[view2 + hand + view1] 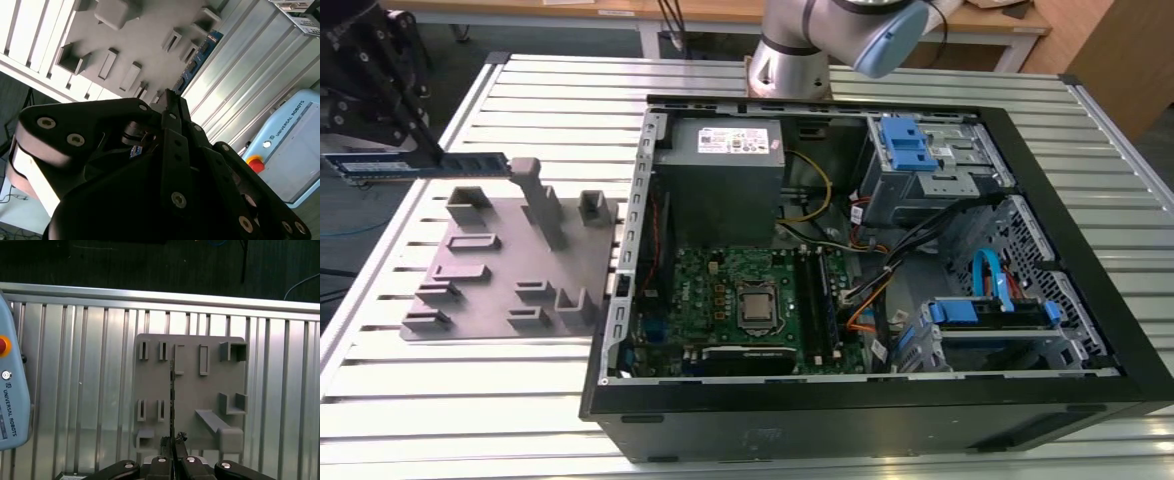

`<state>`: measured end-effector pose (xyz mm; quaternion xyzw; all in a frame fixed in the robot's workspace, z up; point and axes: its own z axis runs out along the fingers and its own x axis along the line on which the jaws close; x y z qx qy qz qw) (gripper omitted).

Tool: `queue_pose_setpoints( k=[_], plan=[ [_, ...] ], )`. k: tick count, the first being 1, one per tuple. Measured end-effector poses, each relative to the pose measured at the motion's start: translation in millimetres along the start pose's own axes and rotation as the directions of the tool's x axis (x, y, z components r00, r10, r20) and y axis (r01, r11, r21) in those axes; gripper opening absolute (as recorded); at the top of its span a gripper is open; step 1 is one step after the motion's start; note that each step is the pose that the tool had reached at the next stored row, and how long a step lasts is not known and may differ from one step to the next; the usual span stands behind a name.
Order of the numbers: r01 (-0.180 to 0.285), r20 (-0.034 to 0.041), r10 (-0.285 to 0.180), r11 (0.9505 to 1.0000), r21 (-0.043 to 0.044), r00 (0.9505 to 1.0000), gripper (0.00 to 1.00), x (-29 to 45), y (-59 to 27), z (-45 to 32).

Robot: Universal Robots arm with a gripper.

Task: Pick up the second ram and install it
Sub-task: 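Pick up the second ram and move it above second insertion slot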

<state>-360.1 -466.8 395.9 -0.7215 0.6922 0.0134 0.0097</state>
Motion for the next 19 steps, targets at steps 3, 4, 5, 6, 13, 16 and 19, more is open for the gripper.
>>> queue_pose_setpoints(
  k=[3, 4, 5, 6, 13, 16, 19],
  plan=[
    [0.000, 0.0000, 0.000, 1.0000, -0.0006, 1.0000, 0.13, 0.3, -6.6, 0.0],
    [0.000, 0.0001, 0.000, 1.0000, -0.0009, 1.0000, 0.13, 0.4, -9.0, 0.0],
    [0.000, 0.0000, 0.000, 1.0000, -0.0011, 1.0000, 0.13, 0.5, -11.2, -0.1],
    [0.000, 0.0000, 0.000, 1.0000, -0.0015, 1.0000, 0.13, 0.6, -13.5, -0.1],
    [0.000, 0.0002, 0.000, 1.0000, -0.0028, 1.0000, 0.13, 1.2, -29.0, -0.2],
    [0.000, 0.0001, 0.000, 1.0000, -0.0036, 1.0000, 0.13, 1.5, -35.8, -0.2],
    [0.000, 0.0002, 0.000, 1.0000, -0.0042, 1.0000, 0.13, 1.8, -42.3, -0.2]
  ],
)
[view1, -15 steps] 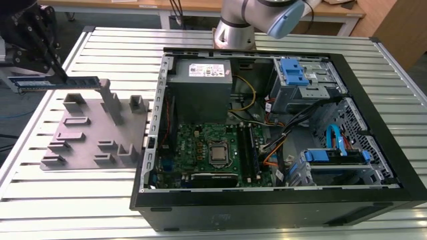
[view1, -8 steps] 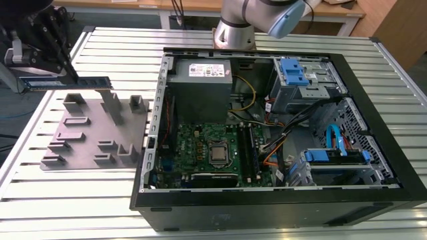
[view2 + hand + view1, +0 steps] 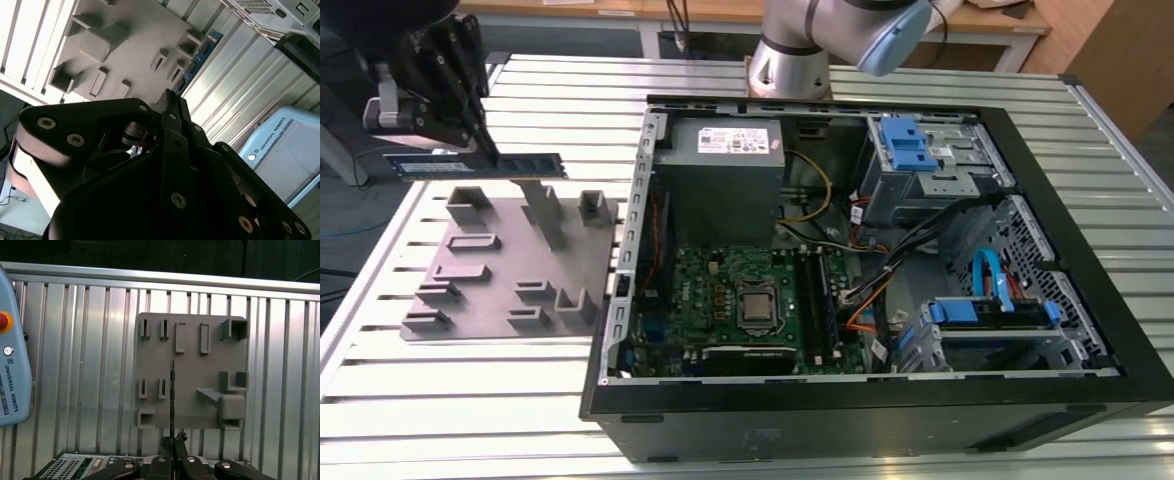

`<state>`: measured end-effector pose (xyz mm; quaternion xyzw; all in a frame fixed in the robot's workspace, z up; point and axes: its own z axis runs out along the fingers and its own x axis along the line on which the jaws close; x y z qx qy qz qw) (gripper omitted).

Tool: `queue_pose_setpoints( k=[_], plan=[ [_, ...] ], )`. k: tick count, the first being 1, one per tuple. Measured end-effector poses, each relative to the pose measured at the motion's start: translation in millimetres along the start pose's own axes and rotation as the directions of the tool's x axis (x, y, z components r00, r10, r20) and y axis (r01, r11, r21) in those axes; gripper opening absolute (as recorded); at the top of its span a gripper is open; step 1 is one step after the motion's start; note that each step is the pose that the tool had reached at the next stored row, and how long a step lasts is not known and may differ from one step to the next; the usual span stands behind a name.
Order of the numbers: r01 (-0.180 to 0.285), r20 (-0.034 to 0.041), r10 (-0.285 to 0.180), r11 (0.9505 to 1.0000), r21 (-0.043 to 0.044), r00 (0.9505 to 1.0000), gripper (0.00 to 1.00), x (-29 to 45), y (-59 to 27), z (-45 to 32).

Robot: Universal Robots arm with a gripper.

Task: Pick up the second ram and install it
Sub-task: 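Pick up the second ram and move it above second insertion slot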

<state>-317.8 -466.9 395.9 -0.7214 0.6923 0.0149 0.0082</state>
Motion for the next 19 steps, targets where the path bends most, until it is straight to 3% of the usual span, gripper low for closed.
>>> queue_pose_setpoints(
  k=[19],
  plan=[
    [0.000, 0.0002, 0.000, 1.0000, -0.0060, 1.0000, 0.13, 1.8, -46.1, -0.5]
  ],
)
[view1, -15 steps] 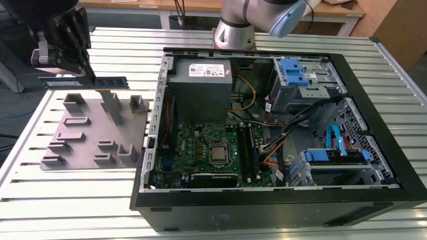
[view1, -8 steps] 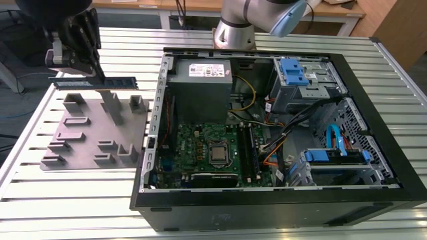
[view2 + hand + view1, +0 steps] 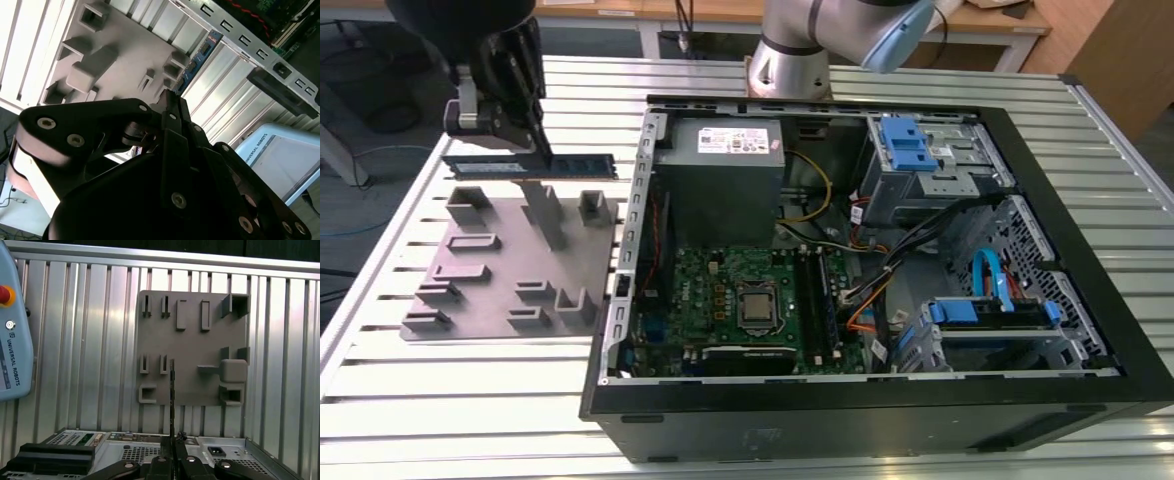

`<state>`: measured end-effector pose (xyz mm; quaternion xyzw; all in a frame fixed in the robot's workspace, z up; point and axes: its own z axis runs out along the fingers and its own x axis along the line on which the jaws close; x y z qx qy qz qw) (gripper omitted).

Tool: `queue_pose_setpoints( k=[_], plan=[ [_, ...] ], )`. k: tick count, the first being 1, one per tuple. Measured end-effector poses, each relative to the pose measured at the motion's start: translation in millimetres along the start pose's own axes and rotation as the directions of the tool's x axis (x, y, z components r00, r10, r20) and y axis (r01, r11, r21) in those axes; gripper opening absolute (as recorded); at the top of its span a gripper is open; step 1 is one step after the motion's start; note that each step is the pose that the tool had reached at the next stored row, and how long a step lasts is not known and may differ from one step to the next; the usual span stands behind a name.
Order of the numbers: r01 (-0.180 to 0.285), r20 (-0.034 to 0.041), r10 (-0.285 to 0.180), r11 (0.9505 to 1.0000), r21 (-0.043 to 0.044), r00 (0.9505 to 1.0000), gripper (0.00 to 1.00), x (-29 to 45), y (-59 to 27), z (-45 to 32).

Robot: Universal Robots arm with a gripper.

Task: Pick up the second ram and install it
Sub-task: 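Pick up the second ram and move it above second insertion slot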

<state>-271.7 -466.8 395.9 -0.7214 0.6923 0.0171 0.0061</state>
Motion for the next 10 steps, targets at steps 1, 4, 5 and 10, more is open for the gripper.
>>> queue_pose_setpoints(
  k=[1, 4, 5, 10],
  plan=[
    [0.000, 0.0001, 0.000, 1.0000, -0.0002, 1.0000, 0.13, 0.1, -2.2, 0.0],
    [0.000, 0.0001, 0.000, 1.0000, -0.0011, 1.0000, 0.13, 0.4, -8.9, -0.1],
    [0.000, 0.0000, 0.000, 1.0000, -0.0015, 1.0000, 0.13, 0.5, -11.4, -0.2],
    [0.000, 0.0002, 0.000, 1.0000, -0.0041, 1.0000, 0.13, 1.1, -26.3, -0.4]
  ],
)
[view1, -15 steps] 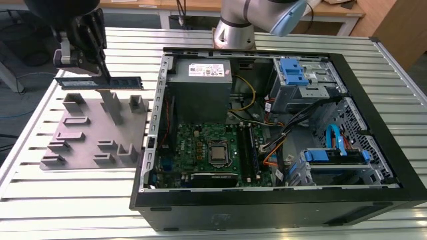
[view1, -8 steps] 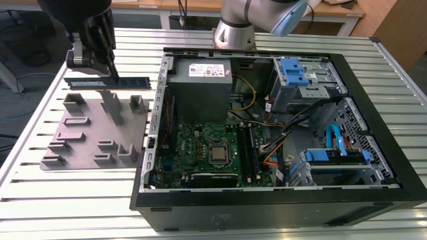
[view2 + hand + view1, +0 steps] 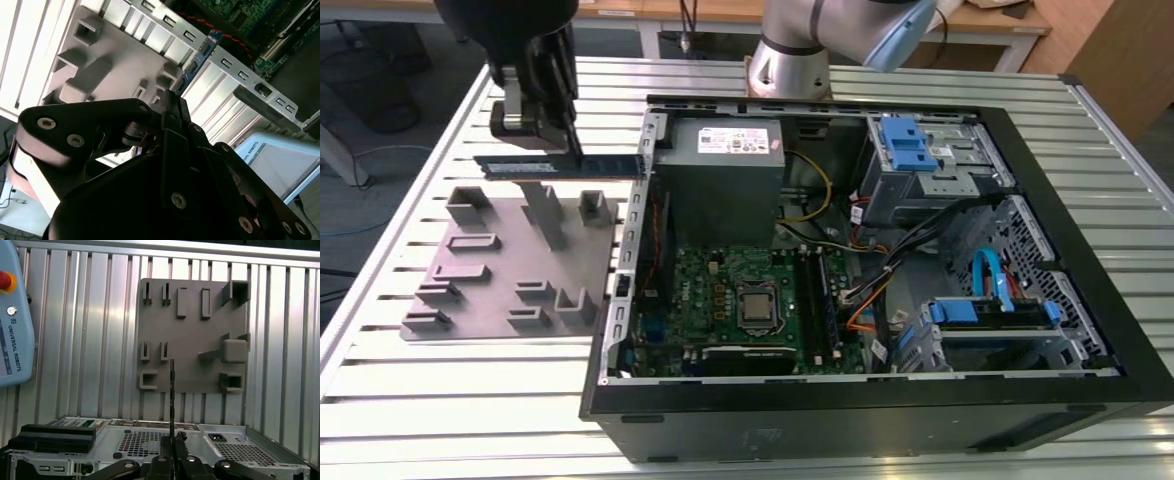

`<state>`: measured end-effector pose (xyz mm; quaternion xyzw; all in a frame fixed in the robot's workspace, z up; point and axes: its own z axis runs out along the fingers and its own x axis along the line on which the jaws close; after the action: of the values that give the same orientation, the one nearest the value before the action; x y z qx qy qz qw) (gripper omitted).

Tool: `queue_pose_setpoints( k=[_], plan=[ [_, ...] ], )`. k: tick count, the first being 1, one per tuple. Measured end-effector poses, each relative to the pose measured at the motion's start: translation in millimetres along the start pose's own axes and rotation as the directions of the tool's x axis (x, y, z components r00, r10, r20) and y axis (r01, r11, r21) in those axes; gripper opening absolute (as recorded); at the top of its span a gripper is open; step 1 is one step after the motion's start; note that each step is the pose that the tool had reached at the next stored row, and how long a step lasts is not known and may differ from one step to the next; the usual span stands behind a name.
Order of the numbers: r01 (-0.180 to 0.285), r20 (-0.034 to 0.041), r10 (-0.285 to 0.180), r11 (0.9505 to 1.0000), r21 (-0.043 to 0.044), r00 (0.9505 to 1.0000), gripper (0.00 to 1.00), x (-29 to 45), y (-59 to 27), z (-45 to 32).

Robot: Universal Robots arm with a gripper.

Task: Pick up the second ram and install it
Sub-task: 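Pick up the second ram and move it above second insertion slot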

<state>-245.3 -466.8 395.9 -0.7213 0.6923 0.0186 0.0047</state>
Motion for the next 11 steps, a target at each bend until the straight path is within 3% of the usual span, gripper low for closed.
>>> queue_pose_setpoints(
  k=[11],
  plan=[
    [0.000, 0.0001, 0.000, 1.0000, -0.0045, 1.0000, 0.13, 1.1, -27.8, -0.6]
  ],
)
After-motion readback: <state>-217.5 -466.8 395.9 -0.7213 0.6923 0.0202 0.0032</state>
